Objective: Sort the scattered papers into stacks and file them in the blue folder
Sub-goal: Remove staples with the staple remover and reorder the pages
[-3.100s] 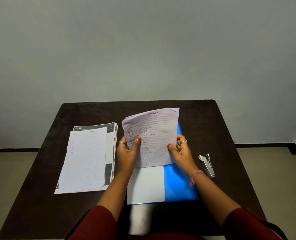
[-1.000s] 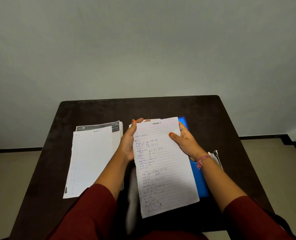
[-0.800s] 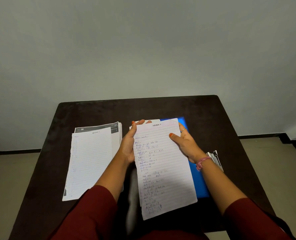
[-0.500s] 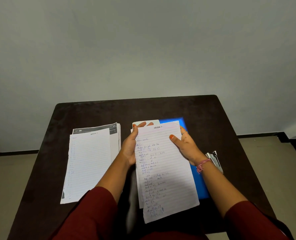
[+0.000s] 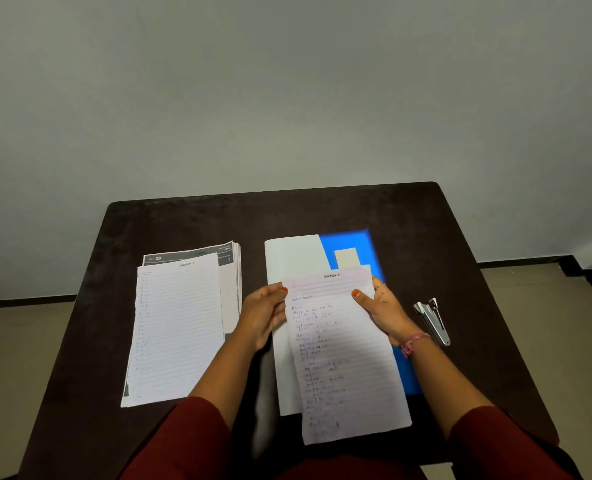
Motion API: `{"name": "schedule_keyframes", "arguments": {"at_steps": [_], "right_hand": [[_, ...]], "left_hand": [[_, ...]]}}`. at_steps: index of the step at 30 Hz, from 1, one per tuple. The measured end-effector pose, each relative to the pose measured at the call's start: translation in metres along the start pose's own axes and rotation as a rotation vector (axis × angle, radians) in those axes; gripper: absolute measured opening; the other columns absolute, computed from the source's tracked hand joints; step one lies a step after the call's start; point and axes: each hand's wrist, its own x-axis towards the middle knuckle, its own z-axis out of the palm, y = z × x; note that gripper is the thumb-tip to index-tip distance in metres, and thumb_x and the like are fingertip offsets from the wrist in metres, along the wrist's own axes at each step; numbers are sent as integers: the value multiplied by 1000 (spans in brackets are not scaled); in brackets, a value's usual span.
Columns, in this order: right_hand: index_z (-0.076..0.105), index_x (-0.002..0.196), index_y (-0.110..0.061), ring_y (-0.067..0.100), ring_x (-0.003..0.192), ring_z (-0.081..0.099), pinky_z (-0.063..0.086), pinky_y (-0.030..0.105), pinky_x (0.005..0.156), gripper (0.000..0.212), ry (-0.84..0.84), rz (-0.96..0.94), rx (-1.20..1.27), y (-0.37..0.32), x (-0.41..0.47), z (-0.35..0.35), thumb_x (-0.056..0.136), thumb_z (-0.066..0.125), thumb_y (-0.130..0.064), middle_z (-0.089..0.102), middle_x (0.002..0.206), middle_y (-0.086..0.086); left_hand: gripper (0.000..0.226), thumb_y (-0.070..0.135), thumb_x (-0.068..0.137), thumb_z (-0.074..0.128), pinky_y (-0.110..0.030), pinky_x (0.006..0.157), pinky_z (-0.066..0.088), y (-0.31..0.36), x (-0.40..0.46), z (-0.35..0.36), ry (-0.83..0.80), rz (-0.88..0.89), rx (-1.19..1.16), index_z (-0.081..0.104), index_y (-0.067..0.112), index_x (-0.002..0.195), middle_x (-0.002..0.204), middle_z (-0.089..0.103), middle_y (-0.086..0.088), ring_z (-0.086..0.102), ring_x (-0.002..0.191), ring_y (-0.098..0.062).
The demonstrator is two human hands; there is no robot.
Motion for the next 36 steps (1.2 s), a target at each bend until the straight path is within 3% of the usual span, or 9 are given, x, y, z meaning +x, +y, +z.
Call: {"name": "schedule_keyframes", "arguments": {"at_steps": [6, 11, 14, 19, 22, 24, 28, 32, 36], "right_hand": [[50, 127, -21, 20, 112, 61, 50, 41, 96, 33, 3, 56, -74, 15, 3, -7, 95, 55, -14, 63, 124, 2], [47, 132, -22, 18, 114, 60, 49, 41, 98, 38, 11, 68, -178, 26, 5, -11, 95, 56, -19, 61, 126, 0], [46, 131, -21, 15, 112, 59, 50, 31, 91, 37, 36, 59, -268, 26, 4, -11, 95, 56, -19, 60, 126, 0], [47, 130, -14, 10, 83, 60, 46, 14, 69, 37, 168, 35, -451, 18, -2, -17, 94, 54, -10, 63, 93, 0], [53, 127, -11, 9, 71, 53, 40, 15, 62, 31, 338, -59, -689, 11, -11, -30, 96, 49, -12, 62, 100, 4], [58, 123, -11, 12, 77, 55, 43, 21, 72, 29, 480, -114, -775, 6, -19, -43, 94, 52, -12, 61, 107, 9], [56, 123, -16, 27, 118, 49, 47, 41, 97, 38, 730, -6, -875, 4, -32, -69, 87, 67, -19, 49, 128, 11], [49, 128, -13, 33, 120, 47, 44, 48, 98, 60, 688, 175, -983, 18, -35, -88, 78, 77, -30, 47, 129, 15], [50, 129, -9, 35, 119, 48, 44, 48, 99, 51, 656, 211, -935, 27, -31, -92, 84, 71, -20, 49, 129, 18]], "left_hand": [[19, 2, 90, 61, -24, 63, 58, -16, 10, -1, 75, 26, 145, 61, -1, 109, 80, 66, -9, 61, 62, -11], [18, 0, 88, 63, -22, 57, 58, -22, 14, 1, 114, 76, 244, 62, -5, 106, 83, 67, -13, 63, 61, -11], [15, 0, 88, 63, -25, 61, 57, -25, 17, 2, 124, 94, 280, 64, -5, 102, 87, 69, -16, 64, 70, -18], [4, 3, 87, 65, -25, 58, 54, -30, 22, 0, 168, 118, 364, 67, 2, 90, 84, 70, -16, 62, 69, -20], [4, 5, 87, 65, -22, 54, 50, -33, 25, 0, 185, 145, 418, 68, 3, 87, 75, 68, -12, 56, 61, -18], [6, 6, 86, 66, -23, 55, 49, -35, 27, -1, 202, 152, 436, 69, 2, 88, 73, 67, -11, 55, 60, -17], [4, 8, 86, 67, -29, 64, 51, -38, 30, -2, 209, 165, 465, 70, 7, 84, 75, 69, -11, 57, 63, -18], [10, 9, 86, 67, -31, 68, 53, -39, 31, -4, 207, 189, 486, 69, 15, 77, 74, 70, -8, 59, 63, -17], [10, 11, 85, 67, -29, 67, 52, -40, 32, -5, 208, 196, 496, 70, 16, 77, 68, 69, -3, 57, 58, -13]]}}
